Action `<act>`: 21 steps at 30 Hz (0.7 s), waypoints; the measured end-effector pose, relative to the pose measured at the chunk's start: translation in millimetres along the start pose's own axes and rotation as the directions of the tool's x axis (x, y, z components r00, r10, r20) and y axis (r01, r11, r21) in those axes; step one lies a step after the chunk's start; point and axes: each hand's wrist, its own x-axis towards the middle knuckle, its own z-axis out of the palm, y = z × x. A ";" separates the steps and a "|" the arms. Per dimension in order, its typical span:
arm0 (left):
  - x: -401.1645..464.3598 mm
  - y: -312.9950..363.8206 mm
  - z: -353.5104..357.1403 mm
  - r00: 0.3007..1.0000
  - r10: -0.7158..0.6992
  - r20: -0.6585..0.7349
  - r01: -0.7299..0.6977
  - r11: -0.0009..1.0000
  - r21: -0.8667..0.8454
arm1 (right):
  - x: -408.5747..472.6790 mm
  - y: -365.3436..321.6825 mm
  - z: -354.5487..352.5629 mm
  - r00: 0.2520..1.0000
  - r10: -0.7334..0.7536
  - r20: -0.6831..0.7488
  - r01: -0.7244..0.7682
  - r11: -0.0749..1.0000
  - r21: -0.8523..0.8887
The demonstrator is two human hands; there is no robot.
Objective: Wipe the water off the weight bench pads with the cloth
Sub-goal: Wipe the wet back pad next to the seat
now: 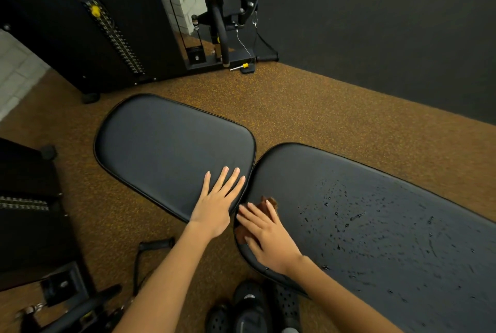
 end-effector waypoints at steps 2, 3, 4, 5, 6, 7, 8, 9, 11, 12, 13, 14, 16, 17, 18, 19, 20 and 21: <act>-0.2 -0.4 -1.1 1.000 0.000 0.020 0.000 1.000 0.019 | -12.7 7.2 -3.9 0.992 -0.090 0.091 0.089 0.996 0.005; -0.6 -0.4 -1.3 1.000 0.000 0.017 0.000 1.000 0.018 | -19.7 13.9 -6.7 0.982 -0.133 0.137 0.133 0.991 0.013; -1.6 -0.1 -0.2 1.000 -0.001 0.007 0.001 1.000 0.015 | -27.5 21.5 -11.1 0.970 -0.173 0.168 0.171 0.985 0.024; -3.5 -0.2 1.9 1.000 -0.002 -0.005 0.002 1.000 0.015 | -34.5 30.1 -15.7 0.963 -0.202 0.180 0.201 0.979 0.024; -5.7 -0.5 3.7 0.999 -0.008 -0.034 0.008 1.000 0.011 | -40.4 38.7 -20.0 0.961 -0.217 0.173 0.220 0.975 0.002; -8.8 -0.9 5.1 0.998 -0.017 -0.063 0.018 1.000 0.011 | -45.0 46.3 -23.6 0.965 -0.215 0.149 0.223 0.974 -0.040; -12.4 -1.7 6.0 0.997 -0.032 -0.077 0.033 0.999 0.016 | -48.1 51.7 -25.5 0.974 -0.196 0.115 0.207 0.974 -0.088; -15.5 -2.8 7.6 0.996 -0.040 -0.081 0.043 0.999 0.027 | -49.1 53.7 -26.3 0.984 -0.164 0.076 0.172 0.977 -0.123; -18.9 -5.7 10.3 0.996 -0.036 -0.079 0.040 0.998 0.053 | -44.1 46.8 -22.5 0.997 -0.071 0.010 0.072 0.988 -0.140; -19.7 -6.6 10.7 0.997 -0.031 -0.076 0.036 0.997 0.063 | -38.7 38.5 -18.2 1.000 -0.012 -0.027 0.009 0.992 -0.129; -19.8 -6.9 10.5 0.997 -0.034 -0.071 0.038 0.997 0.065 | -32.1 28.4 -13.0 0.997 0.048 -0.067 -0.055 0.992 -0.109; -19.7 -6.7 10.5 0.997 -0.040 -0.060 0.044 0.997 0.066 | -25.2 17.2 -7.7 0.990 0.102 -0.102 -0.111 0.990 -0.087; -19.8 -5.2 10.9 0.998 -0.050 -0.037 0.053 0.996 0.069 | -14.1 -2.9 4.5 0.979 0.160 -0.129 -0.168 0.984 -0.057; -19.8 -4.1 11.7 0.998 -0.048 -0.029 0.050 0.996 0.068 | -11.9 -10.8 10.5 0.980 0.157 -0.120 -0.164 0.985 -0.052; -19.7 -3.3 12.4 0.999 -0.043 -0.026 0.045 0.997 0.071 | -12.1 -16.0 15.8 0.987 0.133 -0.090 -0.138 0.989 -0.050; -19.3 -2.7 13.0 0.999 -0.038 -0.019 0.039 0.996 0.074 | -14.5 -17.9 19.6 0.995 0.092 -0.044 -0.095 0.994 -0.051; -19.0 -2.0 13.1 0.999 -0.037 -0.010 0.037 0.997 0.074 | -19.2 -17.0 20.9 0.999 0.039 0.015 -0.038 0.998 -0.050; -18.7 -1.8 12.7 0.999 -0.037 -0.004 0.037 0.997 0.068 | -24.6 -13.4 20.1 0.997 -0.024 0.067 0.027 0.998 -0.047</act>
